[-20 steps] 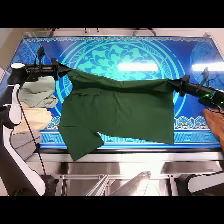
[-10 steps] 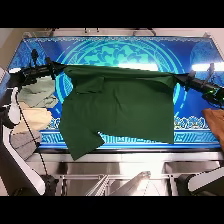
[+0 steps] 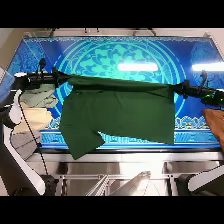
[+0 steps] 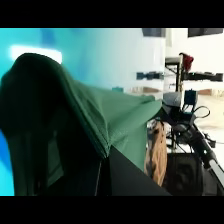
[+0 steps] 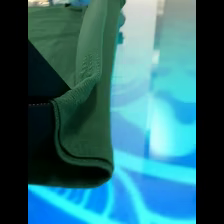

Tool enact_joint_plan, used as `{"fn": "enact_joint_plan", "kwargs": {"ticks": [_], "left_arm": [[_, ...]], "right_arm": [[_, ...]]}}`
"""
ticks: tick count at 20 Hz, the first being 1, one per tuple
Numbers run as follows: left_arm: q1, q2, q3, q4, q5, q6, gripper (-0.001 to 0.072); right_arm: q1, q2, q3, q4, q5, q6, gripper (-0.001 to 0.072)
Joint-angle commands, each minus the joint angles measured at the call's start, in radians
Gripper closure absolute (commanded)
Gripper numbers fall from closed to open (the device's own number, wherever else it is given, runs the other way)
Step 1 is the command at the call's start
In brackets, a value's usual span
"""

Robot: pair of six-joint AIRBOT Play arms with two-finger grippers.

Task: Fold the shirts.

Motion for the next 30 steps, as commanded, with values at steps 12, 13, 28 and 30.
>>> {"fn": "enact_joint_plan", "kwargs": {"ticks": [12,13,28,30], "left_arm": [[-0.049,0.0,-0.007,0.28,-0.198,-0.152,0.0455],[-0.048,0.0,-0.005,0.263,-0.197,-0.151,0.0434],[0.092,0.375,-0.296,0.449,-0.296,-0.094,0.0438],[0.131,0.486,-0.44,0.51,-0.219,-0.069,0.0437]], "right_arm": [[-0.013,0.005,0.02,-0.206,0.011,0.071,0.0522],[-0.013,0.011,0.033,-0.251,0.027,0.095,0.0522],[-0.021,0.447,-0.471,-0.728,0.14,0.432,0.047],[-0.021,0.572,-0.669,-0.728,0.021,0.433,0.0456]]}}
